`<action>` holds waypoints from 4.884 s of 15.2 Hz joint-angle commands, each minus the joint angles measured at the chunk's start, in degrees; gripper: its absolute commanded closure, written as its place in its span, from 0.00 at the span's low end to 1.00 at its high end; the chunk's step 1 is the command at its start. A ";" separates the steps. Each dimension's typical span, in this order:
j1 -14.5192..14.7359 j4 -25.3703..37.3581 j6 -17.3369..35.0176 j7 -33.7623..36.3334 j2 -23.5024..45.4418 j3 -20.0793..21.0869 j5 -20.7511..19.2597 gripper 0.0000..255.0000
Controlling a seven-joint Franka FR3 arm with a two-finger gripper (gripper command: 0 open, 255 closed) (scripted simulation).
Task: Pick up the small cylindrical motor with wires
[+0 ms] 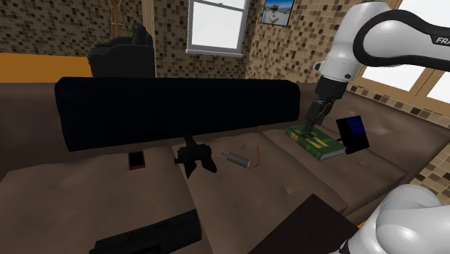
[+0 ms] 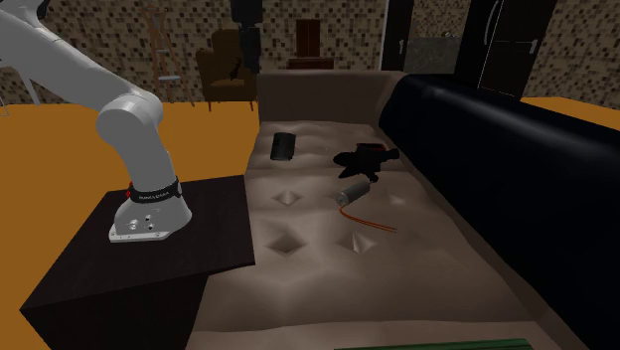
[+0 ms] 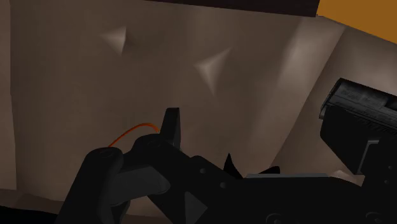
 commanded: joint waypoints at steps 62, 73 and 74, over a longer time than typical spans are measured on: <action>-1.00 25.19 45.54 -30.58 74.89 -5.32 9.63 1.00; -0.55 25.54 39.87 -29.41 69.50 -6.05 8.38 1.00; -0.55 25.55 39.87 -29.41 69.50 -6.04 8.38 1.00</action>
